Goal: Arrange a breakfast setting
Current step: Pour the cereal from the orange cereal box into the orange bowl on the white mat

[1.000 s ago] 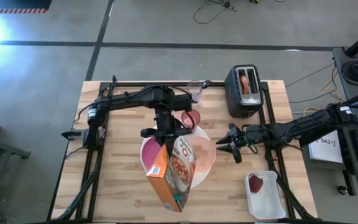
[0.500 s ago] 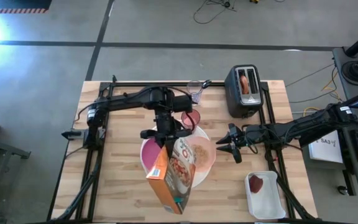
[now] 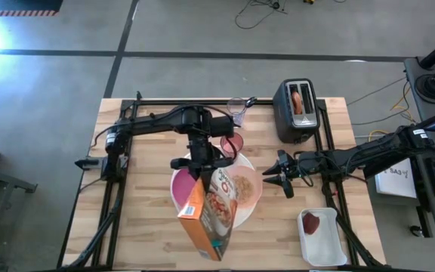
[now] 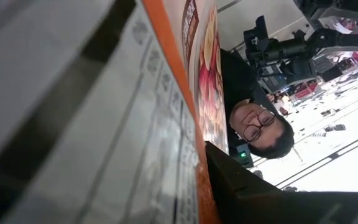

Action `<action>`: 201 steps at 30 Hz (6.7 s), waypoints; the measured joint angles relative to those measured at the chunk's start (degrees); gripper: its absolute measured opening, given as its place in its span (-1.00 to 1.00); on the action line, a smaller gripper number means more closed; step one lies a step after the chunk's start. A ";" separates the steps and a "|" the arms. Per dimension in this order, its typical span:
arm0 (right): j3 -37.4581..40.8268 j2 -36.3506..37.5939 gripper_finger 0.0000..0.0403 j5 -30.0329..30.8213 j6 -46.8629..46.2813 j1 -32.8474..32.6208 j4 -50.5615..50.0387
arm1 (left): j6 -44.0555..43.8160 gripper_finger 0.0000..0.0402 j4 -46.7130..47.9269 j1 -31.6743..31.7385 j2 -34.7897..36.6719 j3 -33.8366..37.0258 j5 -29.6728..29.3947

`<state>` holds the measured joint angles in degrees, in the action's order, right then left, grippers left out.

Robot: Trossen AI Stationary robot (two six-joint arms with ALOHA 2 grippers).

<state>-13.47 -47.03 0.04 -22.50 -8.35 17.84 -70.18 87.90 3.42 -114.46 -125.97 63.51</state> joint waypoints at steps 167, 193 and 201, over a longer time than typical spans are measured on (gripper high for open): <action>0.00 0.02 -0.37 0.00 0.00 0.00 -0.01 | -34.24 -1.00 -15.68 -5.01 41.34 90.86 -118.78; 0.00 0.01 -0.37 0.00 0.00 0.01 0.00 | -30.49 -0.69 -12.09 2.15 41.30 90.90 -124.36; 0.00 0.02 -0.37 -0.01 0.00 -0.01 0.01 | -27.84 -0.65 -14.53 5.00 41.30 90.90 -124.94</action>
<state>-13.47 -47.01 0.03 -22.50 -8.36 17.85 -98.01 73.38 8.42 -73.17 -35.07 -61.43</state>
